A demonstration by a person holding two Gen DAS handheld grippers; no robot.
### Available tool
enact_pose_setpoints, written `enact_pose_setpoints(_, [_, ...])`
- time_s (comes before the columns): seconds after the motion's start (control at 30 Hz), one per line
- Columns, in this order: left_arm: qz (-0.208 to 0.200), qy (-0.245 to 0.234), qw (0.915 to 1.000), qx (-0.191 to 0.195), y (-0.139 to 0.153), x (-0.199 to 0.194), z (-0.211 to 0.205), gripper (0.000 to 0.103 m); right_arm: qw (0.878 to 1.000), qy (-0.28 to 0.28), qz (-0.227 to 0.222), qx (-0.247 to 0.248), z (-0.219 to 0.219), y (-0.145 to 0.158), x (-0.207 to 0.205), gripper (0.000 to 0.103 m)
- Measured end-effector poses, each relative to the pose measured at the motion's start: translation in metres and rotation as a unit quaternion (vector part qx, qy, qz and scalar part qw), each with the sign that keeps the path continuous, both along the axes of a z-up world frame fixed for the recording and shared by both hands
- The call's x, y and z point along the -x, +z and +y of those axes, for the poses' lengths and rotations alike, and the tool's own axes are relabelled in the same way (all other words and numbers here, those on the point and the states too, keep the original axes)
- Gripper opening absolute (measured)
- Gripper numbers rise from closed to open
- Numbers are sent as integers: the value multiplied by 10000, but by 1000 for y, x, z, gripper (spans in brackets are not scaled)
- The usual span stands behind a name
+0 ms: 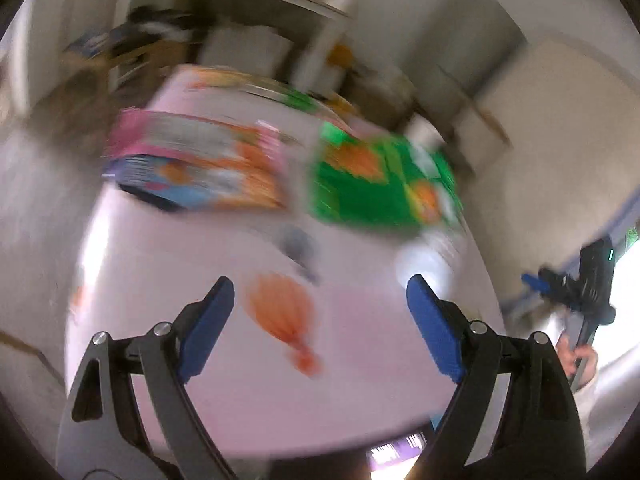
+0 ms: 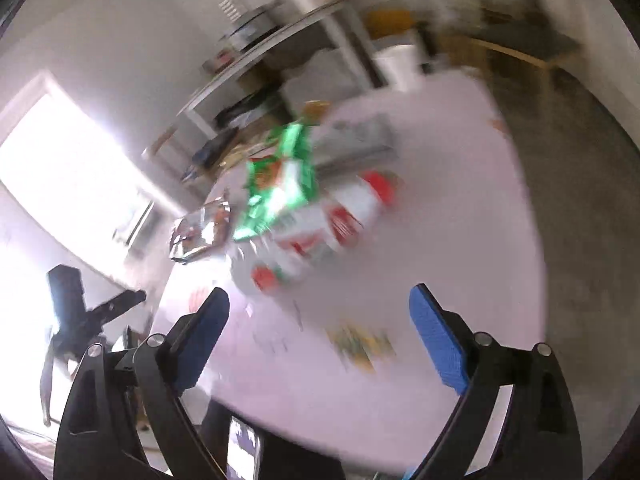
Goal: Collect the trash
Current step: 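Grasp the green chip bag with the right gripper while the left gripper grasps the pink snack bag, then drop the green chip bag into the basket with the right gripper while the left holds the pink bag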
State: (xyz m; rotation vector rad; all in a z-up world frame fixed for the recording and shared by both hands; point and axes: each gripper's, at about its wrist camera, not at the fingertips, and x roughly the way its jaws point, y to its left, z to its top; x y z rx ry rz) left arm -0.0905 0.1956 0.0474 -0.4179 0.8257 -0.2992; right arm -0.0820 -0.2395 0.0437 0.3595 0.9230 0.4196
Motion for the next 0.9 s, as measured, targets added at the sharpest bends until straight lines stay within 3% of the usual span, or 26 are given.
enact_pose_setpoints(0.07, [317, 901, 9948, 357, -21, -31, 65, 85, 9995, 211, 101, 210, 17, 1, -48, 89])
enact_pose_setpoints(0.17, [649, 1395, 9812, 1164, -52, -68, 124, 86, 9977, 461, 71, 499, 38, -4, -97, 89])
enact_pose_setpoints(0.27, [722, 1131, 9794, 1508, -72, -109, 154, 89, 9950, 825, 375, 431, 55, -22, -138, 89])
enact_pose_setpoints(0.4, [751, 1005, 9647, 2315, -97, -149, 175, 89, 9927, 944, 626, 420, 65, -41, -166, 89])
enact_pose_setpoints(0.47, [586, 1063, 9667, 2251, -95, -158, 173, 83, 9920, 980, 639, 476, 72, -46, -174, 84])
enact_pose_setpoints(0.5, [539, 1065, 9666, 2267, -95, -161, 173, 77, 9913, 984, 640, 598, 76, -48, -173, 67])
enact_pose_setpoints(0.53, [533, 1016, 9647, 2371, -98, -164, 170, 63, 9901, 1000, 665, 729, 82, -50, -175, 40])
enact_pose_setpoints(0.6, [688, 933, 9642, 2383, -99, -168, 163, 45, 9869, 1081, 688, 979, 92, -53, -172, 19])
enact_pose_setpoints(0.67, [763, 847, 9728, 2015, -94, -170, 152, 9, 9866, 1073, 558, 1091, 99, -51, -164, 11])
enact_pose_setpoints(0.7, [815, 849, 9768, 1787, -90, -169, 146, 5, 9873, 1052, 400, 1120, 101, -44, -158, 8])
enact_pose_setpoints(0.83, [496, 854, 9821, 1602, -56, -138, 133, 3, 9918, 923, -193, 857, 95, -5, -134, 7])
enact_pose_setpoints(0.9, [319, 838, 9833, 1582, -33, -124, 127, 2, 9928, 839, -590, 625, 85, 29, -114, 7])
